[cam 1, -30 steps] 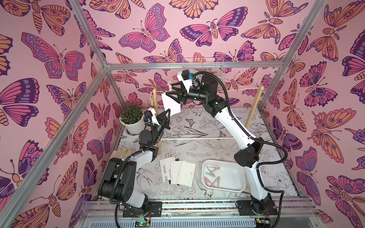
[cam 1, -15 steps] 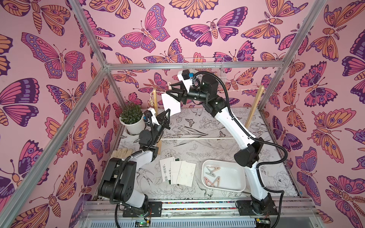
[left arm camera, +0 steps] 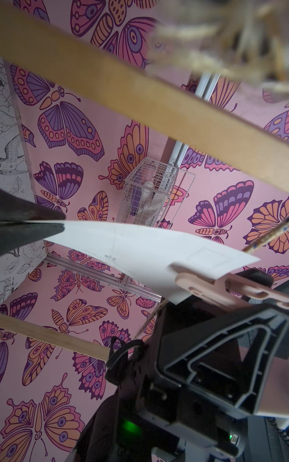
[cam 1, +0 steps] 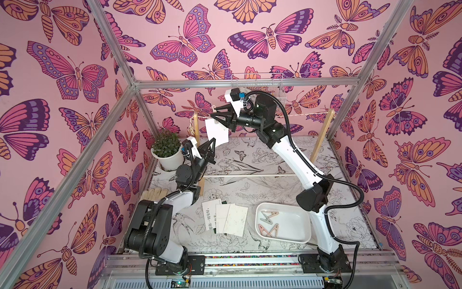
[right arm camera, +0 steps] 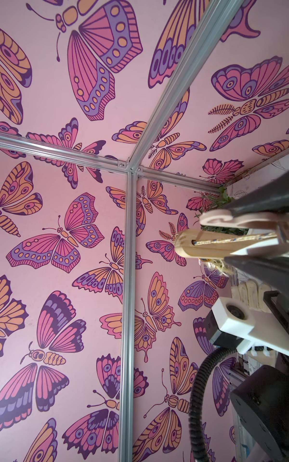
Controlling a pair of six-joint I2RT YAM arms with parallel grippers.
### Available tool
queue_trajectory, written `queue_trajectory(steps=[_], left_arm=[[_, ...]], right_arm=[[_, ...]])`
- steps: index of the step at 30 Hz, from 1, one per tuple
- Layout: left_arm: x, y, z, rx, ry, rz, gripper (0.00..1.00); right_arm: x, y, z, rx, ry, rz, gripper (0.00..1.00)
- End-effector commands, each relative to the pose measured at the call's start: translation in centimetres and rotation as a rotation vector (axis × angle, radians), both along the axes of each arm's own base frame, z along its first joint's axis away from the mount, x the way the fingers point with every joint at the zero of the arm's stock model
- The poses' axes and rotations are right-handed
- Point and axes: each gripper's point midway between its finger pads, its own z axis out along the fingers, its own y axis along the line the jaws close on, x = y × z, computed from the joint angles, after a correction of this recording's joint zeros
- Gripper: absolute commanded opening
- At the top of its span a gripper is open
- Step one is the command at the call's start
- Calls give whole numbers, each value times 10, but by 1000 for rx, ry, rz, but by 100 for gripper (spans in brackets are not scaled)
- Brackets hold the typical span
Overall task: Remove the postcards from the strings
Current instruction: Remove the clamp from the clothesline.
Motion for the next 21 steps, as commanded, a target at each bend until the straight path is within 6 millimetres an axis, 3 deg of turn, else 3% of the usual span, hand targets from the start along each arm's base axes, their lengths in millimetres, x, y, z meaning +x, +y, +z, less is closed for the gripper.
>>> queue_trajectory(steps=[1, 11, 21], left_arm=[[-5, 2, -1, -12, -11, -7, 6], [-14, -5, -29, 5, 55, -44, 4], [-29, -23, -31, -10, 74, -119, 4]], right_arm=[[-13, 3, 13, 20, -44, 23, 23], [-5, -5, 35, 70, -115, -69, 22], [1, -9, 44, 90, -161, -117, 14]])
